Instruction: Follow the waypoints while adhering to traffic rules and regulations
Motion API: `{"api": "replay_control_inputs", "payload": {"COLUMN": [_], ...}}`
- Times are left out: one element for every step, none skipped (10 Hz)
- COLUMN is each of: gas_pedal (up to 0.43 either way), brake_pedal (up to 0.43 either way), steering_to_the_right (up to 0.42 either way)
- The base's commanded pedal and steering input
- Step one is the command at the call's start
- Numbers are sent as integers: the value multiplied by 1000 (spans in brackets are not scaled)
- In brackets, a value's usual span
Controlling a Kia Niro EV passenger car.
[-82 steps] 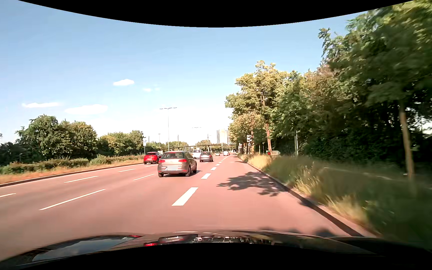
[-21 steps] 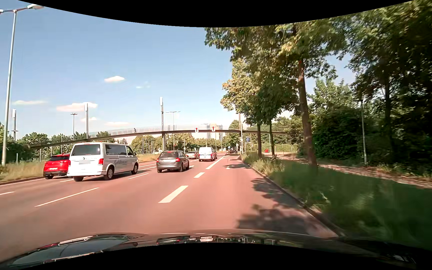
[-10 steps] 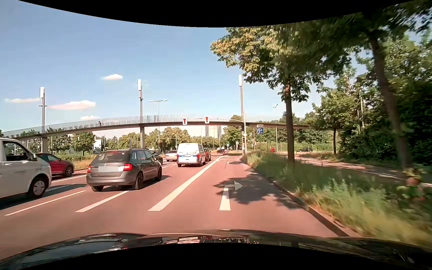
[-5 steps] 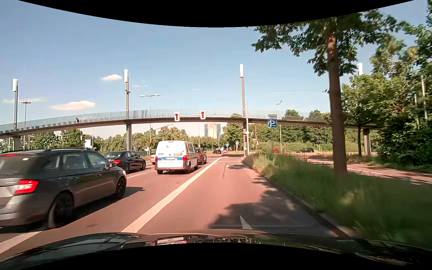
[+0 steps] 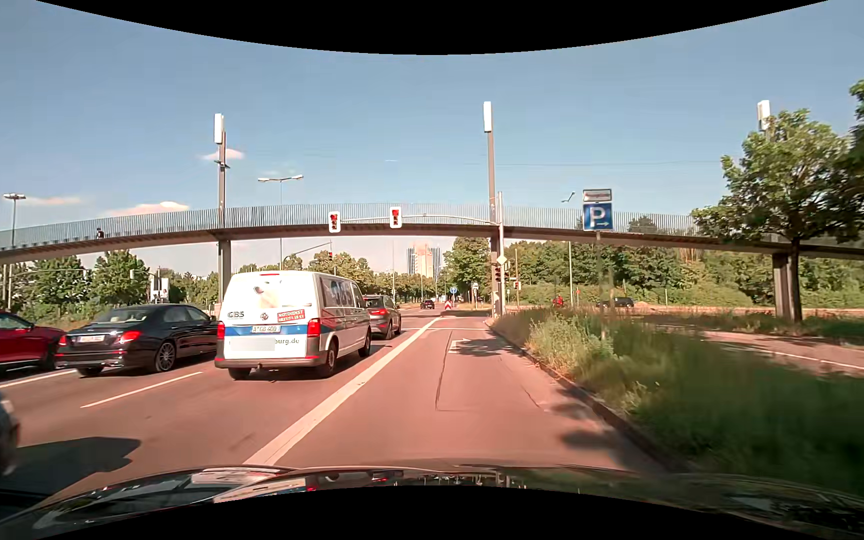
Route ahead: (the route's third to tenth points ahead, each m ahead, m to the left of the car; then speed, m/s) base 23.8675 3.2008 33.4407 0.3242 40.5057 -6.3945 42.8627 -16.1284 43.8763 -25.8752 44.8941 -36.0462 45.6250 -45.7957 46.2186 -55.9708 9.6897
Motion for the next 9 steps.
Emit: {"api": "replay_control_inputs", "payload": {"gas_pedal": [0,0,0,0,0,0,0,0,0], "brake_pedal": [171,171,177,171,165,165,165,165,165], "steering_to_the_right": [0,0,-6,-9,-9,-6,-4,-4,-3]}}
